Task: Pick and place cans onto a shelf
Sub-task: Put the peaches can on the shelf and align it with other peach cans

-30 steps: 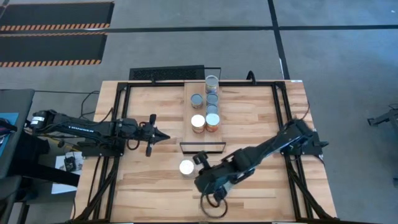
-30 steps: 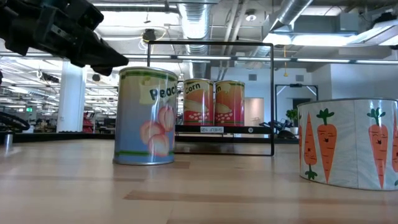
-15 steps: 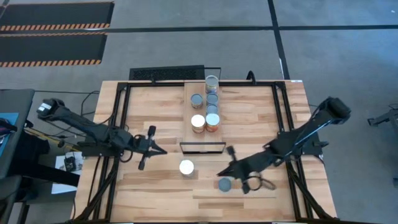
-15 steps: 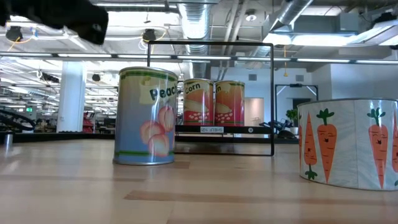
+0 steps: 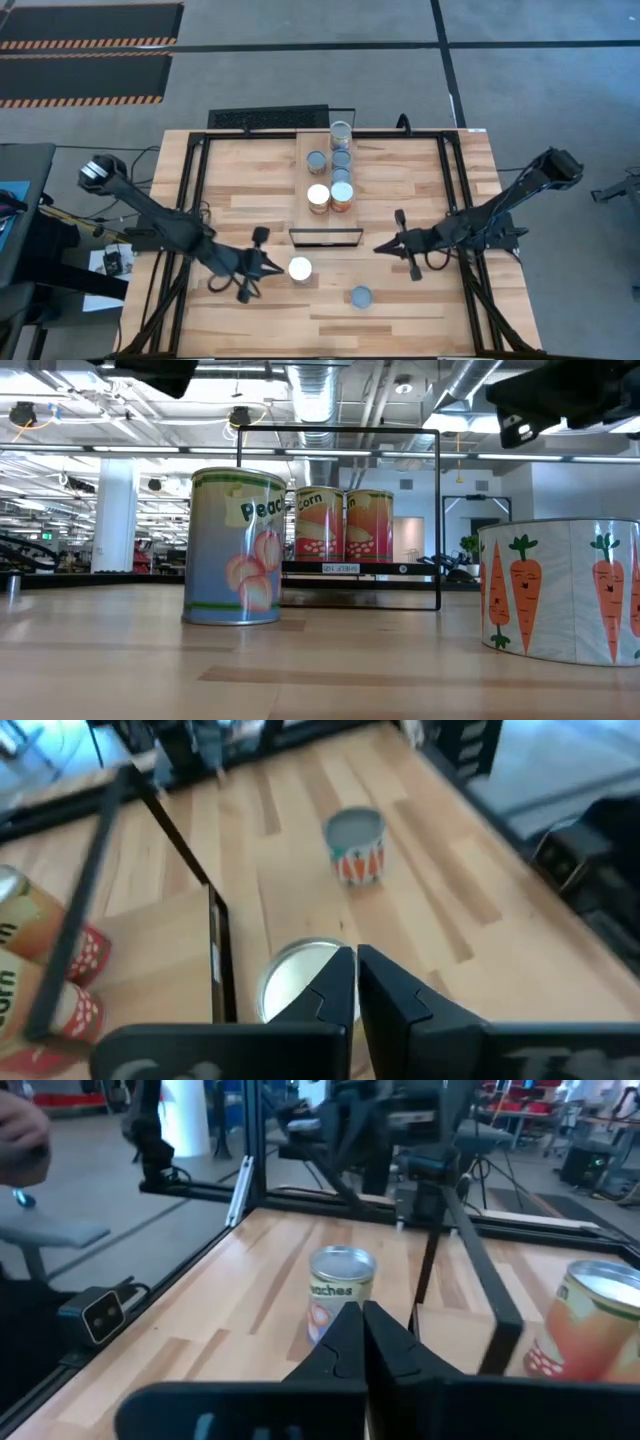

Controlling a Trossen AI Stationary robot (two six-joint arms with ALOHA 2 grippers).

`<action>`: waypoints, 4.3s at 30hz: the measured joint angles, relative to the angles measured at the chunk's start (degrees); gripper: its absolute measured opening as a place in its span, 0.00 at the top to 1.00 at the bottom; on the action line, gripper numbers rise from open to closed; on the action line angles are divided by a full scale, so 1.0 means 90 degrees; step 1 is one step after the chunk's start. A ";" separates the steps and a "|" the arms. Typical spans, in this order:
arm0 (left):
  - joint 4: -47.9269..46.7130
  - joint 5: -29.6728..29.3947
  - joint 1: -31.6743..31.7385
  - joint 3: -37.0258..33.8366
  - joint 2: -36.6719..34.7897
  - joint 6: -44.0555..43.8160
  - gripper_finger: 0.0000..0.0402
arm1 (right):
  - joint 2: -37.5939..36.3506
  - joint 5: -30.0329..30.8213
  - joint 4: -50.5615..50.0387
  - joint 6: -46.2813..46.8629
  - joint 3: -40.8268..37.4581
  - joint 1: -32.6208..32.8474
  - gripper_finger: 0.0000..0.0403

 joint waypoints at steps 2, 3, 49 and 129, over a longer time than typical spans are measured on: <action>-0.0322 -0.0121 -0.0031 0.0352 0.0434 -0.0017 0.96 | -0.0091 0.0001 0.0036 0.0041 -0.0095 -0.0059 0.98; -0.0497 -0.0136 -0.0038 0.0513 0.0636 -0.0010 0.95 | -0.0107 0.0001 0.0052 0.0066 -0.0115 -0.0069 0.98; -0.1685 -0.0554 -0.0522 0.1843 0.0259 0.0527 1.00 | -0.0124 0.0048 0.0001 0.0011 -0.0134 -0.0096 0.98; -0.2591 0.2646 0.7219 0.4670 0.3447 0.3032 1.00 | -0.0120 0.0036 -0.0019 0.0010 -0.0131 -0.0210 0.98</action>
